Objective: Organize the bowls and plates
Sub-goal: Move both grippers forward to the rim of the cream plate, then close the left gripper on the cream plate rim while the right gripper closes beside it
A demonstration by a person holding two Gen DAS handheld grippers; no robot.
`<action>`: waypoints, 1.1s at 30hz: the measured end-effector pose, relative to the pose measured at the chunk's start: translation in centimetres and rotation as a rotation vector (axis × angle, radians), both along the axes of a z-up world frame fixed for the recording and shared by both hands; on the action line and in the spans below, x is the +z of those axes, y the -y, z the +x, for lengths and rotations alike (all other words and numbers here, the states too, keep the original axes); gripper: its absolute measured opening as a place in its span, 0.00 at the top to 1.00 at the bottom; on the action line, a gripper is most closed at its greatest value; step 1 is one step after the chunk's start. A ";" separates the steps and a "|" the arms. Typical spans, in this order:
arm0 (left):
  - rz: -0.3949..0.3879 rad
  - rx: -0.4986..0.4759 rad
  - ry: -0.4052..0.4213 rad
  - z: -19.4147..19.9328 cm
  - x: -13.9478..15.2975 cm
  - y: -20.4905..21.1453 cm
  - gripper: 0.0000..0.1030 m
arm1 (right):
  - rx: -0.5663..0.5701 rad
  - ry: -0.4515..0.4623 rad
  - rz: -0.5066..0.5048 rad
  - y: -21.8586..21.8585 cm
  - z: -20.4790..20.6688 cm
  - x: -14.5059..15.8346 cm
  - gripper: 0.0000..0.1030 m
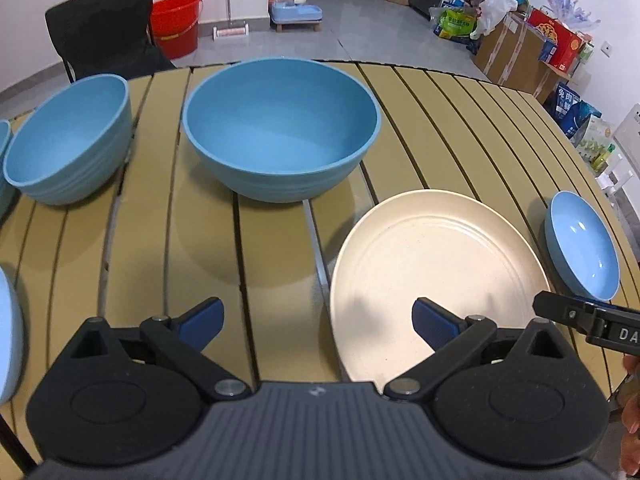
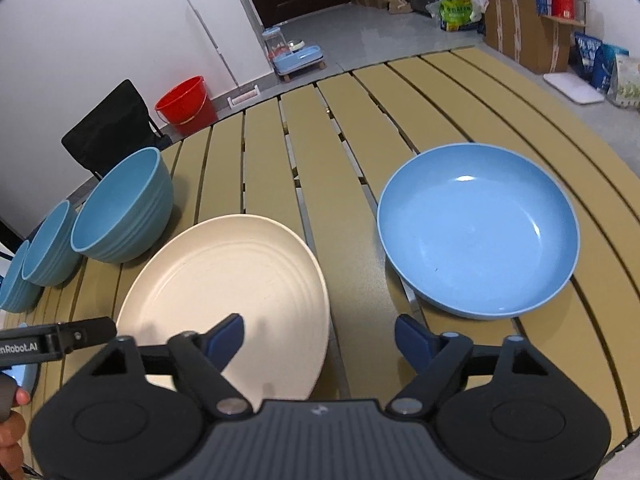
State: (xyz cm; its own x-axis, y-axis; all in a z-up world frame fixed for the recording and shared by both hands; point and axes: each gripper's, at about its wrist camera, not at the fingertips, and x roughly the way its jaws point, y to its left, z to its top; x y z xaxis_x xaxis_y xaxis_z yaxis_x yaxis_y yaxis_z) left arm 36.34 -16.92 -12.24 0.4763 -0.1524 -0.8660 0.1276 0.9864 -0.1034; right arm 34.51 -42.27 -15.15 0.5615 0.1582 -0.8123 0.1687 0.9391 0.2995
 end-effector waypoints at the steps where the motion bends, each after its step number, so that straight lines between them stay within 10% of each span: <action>1: -0.003 0.002 -0.005 0.1 0.0 0.0 0.03 | 0.000 -0.003 0.008 0.1 0.2 -0.1 0.28; 14: -0.059 0.034 -0.095 2.1 -1.4 -0.2 0.52 | 0.000 -0.022 0.078 1.5 1.2 -0.8 0.59; 33: -0.110 0.032 -0.136 2.3 -2.0 0.2 0.88 | -0.002 -0.021 0.142 1.9 1.3 -1.7 0.94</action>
